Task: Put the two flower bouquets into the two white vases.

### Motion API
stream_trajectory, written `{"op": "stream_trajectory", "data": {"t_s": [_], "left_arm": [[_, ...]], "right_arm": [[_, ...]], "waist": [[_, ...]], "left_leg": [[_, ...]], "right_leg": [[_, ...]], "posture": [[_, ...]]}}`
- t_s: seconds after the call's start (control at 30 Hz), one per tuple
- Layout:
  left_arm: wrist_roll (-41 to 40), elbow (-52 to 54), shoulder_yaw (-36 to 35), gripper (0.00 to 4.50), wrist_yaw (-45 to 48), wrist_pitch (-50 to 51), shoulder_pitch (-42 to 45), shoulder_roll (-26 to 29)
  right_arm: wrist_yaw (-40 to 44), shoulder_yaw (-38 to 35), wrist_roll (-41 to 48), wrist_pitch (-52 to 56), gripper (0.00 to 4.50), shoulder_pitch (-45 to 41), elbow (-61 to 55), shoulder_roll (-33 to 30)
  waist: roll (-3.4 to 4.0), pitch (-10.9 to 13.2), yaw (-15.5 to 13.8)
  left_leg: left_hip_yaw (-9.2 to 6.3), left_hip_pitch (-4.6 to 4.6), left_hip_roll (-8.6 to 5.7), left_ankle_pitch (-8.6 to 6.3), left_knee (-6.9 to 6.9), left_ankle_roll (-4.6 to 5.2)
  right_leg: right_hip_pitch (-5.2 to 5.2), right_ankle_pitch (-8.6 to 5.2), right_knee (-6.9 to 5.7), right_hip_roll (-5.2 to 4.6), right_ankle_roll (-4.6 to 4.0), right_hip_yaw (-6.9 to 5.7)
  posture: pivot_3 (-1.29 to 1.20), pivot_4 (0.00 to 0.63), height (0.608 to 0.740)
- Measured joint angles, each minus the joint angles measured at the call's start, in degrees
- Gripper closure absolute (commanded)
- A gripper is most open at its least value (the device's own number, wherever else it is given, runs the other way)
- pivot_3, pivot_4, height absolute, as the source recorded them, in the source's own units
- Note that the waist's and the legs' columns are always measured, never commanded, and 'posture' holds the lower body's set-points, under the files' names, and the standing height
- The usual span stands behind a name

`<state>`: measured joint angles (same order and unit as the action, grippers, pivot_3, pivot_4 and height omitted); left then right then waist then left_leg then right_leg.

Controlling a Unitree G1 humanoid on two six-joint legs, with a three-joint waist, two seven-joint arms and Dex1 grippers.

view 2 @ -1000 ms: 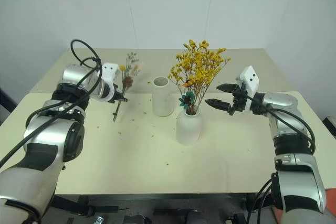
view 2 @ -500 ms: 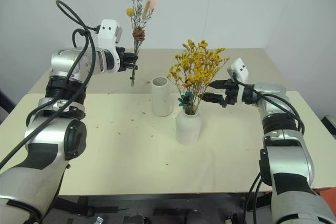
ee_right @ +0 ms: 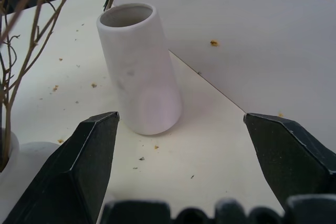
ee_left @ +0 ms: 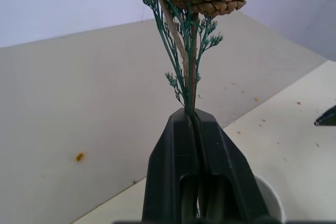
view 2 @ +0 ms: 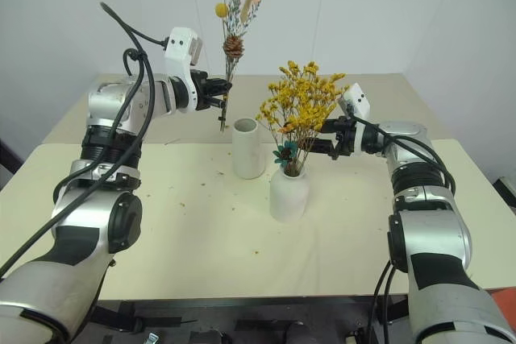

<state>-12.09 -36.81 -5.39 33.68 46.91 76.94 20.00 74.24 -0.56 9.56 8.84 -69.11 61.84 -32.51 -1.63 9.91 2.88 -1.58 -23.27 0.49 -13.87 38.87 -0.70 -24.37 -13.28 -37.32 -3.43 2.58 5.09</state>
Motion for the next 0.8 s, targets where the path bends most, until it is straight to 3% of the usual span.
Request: {"op": "stream_trajectory", "data": {"t_s": [0.33, 0.57, 0.8], "left_arm": [[-2.3, 4.9, 0.5, 4.48, 1.6, 0.8, -3.4, -0.6], [-2.4, 4.3, -0.3, 4.48, 0.6, -9.4, -3.0, -0.8], [-4.6, 4.4, -2.9, 4.48, -0.2, -12.0, -2.7, -2.6]], "right_arm": [[0.2, -0.1, -0.4, -0.7, 0.0, 0.0, 0.6, -0.5], [0.2, -0.2, -0.4, -0.8, 0.0, 0.0, 0.6, -0.8], [0.2, -0.3, -0.4, -0.8, 0.0, 0.0, 0.6, -1.0]], "waist": [[0.0, 0.0, 0.1], [0.0, 0.0, 0.2], [0.0, 0.0, 0.1]], "left_leg": [[0.0, 0.0, 0.0, 0.0, 0.0, 0.0], [0.0, 0.01, 0.01, 0.0, 0.0, 0.0], [0.0, -0.01, 0.01, 0.0, 0.0, 0.0]], "right_leg": [[0.0, 0.0, 0.0, 0.0, 0.0, 0.0], [0.0, 0.01, 0.02, -0.01, -0.01, 0.01], [0.01, 0.01, 0.04, -0.01, 0.0, 0.01]], "posture": [[0.0, 0.15, 0.74], [0.0, 0.15, 0.74], [0.0, 0.15, 0.74]]}}
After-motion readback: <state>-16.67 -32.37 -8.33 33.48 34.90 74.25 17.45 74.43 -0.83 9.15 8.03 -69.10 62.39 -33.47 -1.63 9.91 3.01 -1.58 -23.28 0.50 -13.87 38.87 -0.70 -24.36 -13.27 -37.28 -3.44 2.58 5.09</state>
